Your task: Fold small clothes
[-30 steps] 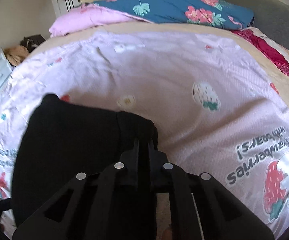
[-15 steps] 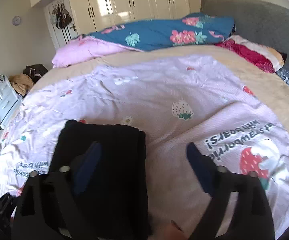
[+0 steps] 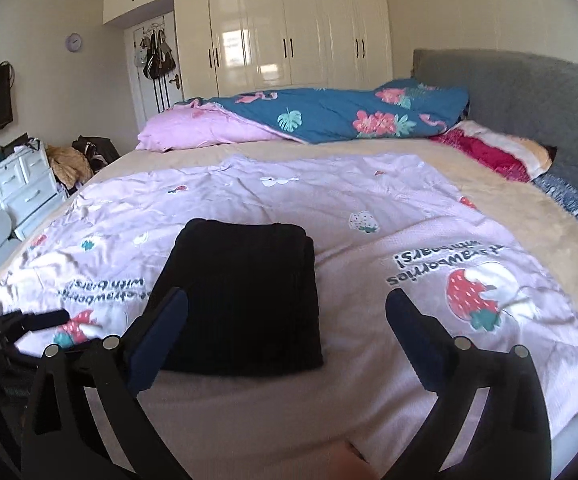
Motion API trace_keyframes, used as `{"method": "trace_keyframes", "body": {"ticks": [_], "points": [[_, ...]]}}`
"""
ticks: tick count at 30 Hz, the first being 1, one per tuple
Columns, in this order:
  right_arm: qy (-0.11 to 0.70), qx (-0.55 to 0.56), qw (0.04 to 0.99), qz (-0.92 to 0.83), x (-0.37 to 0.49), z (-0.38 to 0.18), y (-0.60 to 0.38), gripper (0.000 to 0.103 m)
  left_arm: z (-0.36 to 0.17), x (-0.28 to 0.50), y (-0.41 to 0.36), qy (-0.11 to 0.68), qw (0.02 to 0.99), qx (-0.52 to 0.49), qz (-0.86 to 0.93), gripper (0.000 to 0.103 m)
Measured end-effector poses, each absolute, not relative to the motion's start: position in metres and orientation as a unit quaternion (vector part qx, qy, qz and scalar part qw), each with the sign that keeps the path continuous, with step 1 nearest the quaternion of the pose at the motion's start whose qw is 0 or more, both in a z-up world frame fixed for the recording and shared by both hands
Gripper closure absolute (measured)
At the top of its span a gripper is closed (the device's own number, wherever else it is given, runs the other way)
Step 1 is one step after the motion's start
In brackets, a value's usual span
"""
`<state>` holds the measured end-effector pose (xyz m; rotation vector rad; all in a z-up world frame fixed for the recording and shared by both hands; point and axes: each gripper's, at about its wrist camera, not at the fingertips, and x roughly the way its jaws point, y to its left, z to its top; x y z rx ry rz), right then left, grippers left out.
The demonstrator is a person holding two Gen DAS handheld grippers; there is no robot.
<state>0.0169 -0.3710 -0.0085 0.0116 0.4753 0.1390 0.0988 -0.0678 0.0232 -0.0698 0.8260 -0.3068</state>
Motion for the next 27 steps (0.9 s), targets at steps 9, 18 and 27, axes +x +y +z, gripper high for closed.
{"method": "trace_keyframes", "body": {"ticks": [9,18,27], "points": [[0.232,0.006,0.971,0.059,-0.027,-0.041,-0.356,0.004,0.009,0.072,-0.046,0.379,0.913,-0.044,-0.143,0.009],[0.265,0.002,0.963,0.051,-0.039,-0.074,-0.346,0.004,-0.014,0.064,-0.035,0.399,0.907,-0.048,-0.129,0.009],[0.276,0.01,0.96,0.048,-0.038,-0.079,-0.35,0.004,-0.013,0.061,-0.037,0.398,0.908,-0.041,-0.124,0.009]]}}
